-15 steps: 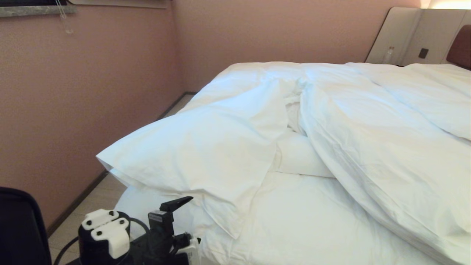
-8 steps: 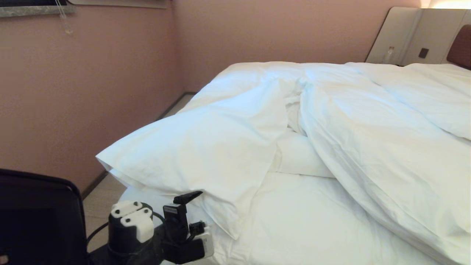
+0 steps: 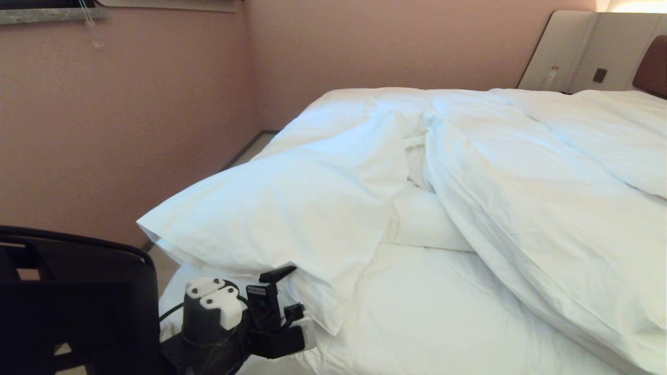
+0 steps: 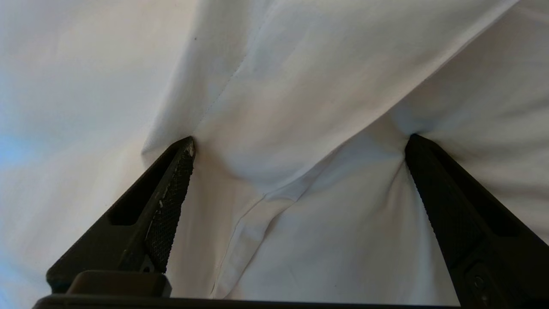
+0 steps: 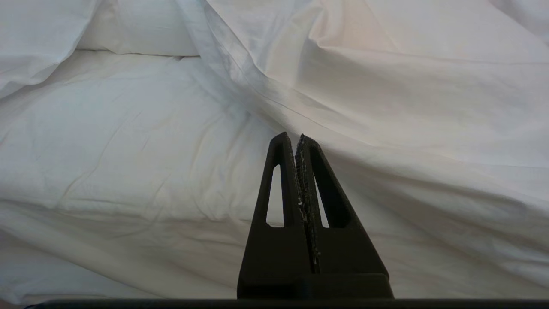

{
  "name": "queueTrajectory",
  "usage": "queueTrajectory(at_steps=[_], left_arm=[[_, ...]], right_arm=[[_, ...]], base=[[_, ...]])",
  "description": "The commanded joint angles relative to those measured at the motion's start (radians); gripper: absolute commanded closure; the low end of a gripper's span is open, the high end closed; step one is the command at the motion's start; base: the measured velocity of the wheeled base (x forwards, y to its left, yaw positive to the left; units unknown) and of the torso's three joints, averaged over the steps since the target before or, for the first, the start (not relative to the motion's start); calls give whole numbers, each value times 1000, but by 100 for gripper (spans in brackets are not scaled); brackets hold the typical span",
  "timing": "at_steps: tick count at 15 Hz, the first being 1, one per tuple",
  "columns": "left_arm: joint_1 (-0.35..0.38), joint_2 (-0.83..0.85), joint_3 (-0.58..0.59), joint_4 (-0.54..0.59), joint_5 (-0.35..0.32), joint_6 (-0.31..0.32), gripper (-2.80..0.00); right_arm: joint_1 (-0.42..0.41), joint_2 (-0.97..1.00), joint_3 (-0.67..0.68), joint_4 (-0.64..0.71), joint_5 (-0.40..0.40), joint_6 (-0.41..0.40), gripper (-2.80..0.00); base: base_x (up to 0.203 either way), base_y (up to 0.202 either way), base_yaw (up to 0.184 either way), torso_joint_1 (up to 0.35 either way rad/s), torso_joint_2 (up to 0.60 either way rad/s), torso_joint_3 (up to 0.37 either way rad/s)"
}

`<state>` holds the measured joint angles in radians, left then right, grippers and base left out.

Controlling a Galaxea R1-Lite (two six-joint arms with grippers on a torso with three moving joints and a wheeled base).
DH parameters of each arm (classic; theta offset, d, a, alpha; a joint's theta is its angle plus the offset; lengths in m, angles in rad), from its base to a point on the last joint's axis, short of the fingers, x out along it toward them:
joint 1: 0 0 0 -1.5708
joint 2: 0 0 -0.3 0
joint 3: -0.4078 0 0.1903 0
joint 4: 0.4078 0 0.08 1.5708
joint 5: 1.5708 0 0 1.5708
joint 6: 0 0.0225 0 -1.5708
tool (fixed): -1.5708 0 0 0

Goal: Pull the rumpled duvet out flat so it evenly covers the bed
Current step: Hold the folded corner of the quilt

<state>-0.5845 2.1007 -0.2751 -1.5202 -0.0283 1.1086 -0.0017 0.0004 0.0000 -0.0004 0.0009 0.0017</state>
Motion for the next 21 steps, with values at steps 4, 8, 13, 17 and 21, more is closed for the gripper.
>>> queueTrajectory(at_steps=[4, 8, 13, 17, 21], left_arm=[[0, -53, 9, -50, 11, -5, -280], [0, -122, 56, -50, 14, -7, -280], [-1, -69, 36, -50, 14, -15, -280], [-12, -54, 34, -50, 11, -19, -280], [-41, -29, 18, -50, 12, -36, -280]], right_arm=[[0, 0, 0, -1, -1, 0, 0], [0, 0, 0, -1, 1, 0, 0], [0, 0, 0, -1, 1, 0, 0], [0, 0, 0, -1, 0, 0, 0], [0, 0, 0, -1, -1, 0, 0]], base=[[0, 0, 0, 0, 0, 0], [0, 0, 0, 0, 0, 0], [0, 0, 0, 0, 0, 0], [0, 0, 0, 0, 0, 0], [0, 0, 0, 0, 0, 0]])
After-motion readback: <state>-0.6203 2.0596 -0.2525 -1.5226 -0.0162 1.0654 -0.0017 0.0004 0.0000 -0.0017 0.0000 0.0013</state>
